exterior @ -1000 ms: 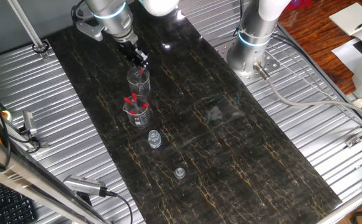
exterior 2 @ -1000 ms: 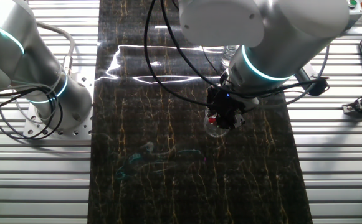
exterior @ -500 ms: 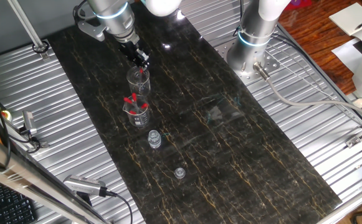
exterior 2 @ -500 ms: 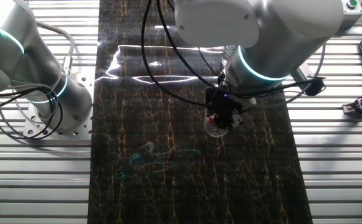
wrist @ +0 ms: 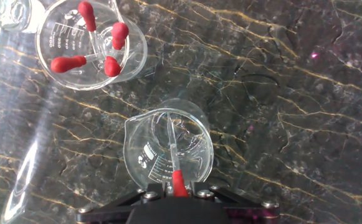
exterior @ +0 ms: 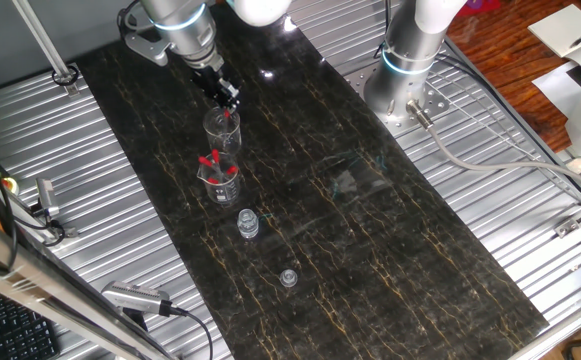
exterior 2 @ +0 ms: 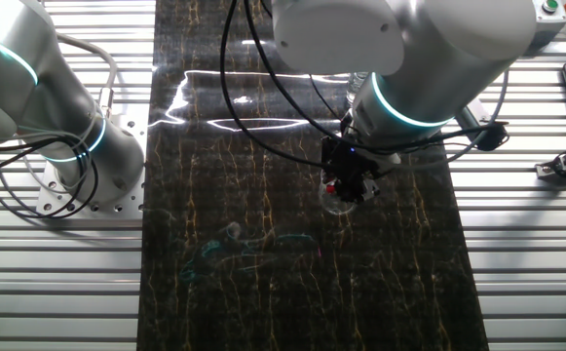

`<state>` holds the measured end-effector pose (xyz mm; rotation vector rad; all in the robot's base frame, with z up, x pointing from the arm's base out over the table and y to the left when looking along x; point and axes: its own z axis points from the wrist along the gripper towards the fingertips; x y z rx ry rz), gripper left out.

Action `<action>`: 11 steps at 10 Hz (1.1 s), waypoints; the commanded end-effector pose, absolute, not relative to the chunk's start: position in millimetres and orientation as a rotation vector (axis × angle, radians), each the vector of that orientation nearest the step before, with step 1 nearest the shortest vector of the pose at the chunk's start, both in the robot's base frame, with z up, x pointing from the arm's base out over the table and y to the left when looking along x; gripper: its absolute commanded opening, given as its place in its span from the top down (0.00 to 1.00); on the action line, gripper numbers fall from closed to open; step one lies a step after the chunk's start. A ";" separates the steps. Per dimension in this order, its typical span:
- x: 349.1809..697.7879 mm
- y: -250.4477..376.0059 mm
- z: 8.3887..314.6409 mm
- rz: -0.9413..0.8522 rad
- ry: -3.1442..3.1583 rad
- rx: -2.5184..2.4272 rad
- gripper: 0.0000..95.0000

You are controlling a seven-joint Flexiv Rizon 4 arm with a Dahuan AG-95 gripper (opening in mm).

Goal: Transfer liquid using a dropper

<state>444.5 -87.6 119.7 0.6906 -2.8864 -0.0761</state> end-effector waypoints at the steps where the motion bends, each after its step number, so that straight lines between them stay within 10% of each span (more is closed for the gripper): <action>1: 445.1 -87.5 119.7 -0.077 -2.889 0.685 1.00; 11: 447.5 -88.1 124.6 -0.069 -2.871 0.658 1.00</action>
